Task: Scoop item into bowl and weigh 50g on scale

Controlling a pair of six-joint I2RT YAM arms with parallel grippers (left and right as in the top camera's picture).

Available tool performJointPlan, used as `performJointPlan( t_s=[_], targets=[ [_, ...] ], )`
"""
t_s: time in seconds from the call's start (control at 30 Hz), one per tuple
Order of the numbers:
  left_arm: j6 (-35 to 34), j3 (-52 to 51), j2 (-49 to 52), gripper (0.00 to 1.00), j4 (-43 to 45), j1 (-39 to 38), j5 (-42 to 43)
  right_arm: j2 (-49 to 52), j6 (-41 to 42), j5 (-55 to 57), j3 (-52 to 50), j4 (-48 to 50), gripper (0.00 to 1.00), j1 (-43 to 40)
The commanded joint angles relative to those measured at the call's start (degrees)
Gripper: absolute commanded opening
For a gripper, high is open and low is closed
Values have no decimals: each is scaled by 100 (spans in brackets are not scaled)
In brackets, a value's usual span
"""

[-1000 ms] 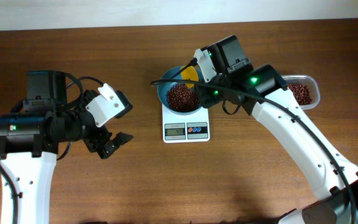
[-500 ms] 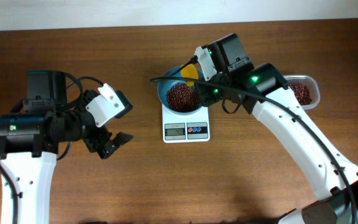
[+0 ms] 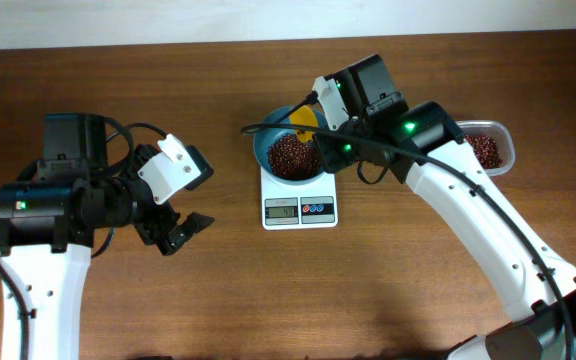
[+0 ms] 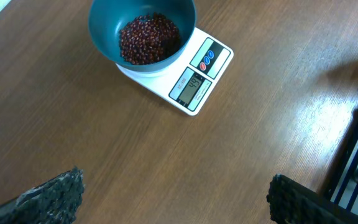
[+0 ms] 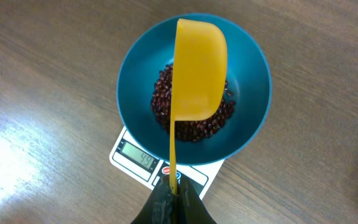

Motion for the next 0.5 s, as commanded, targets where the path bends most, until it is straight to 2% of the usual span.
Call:
performJointPlan(
  t_s=[0.0,0.47],
  targets=[
    [68,42,-13,99,-7,31,101,37,50,-142,140,-4,4,-37],
    [68,42,-13,99,-7,31,101,173,48,116,140,-127,4,-35]
  ],
)
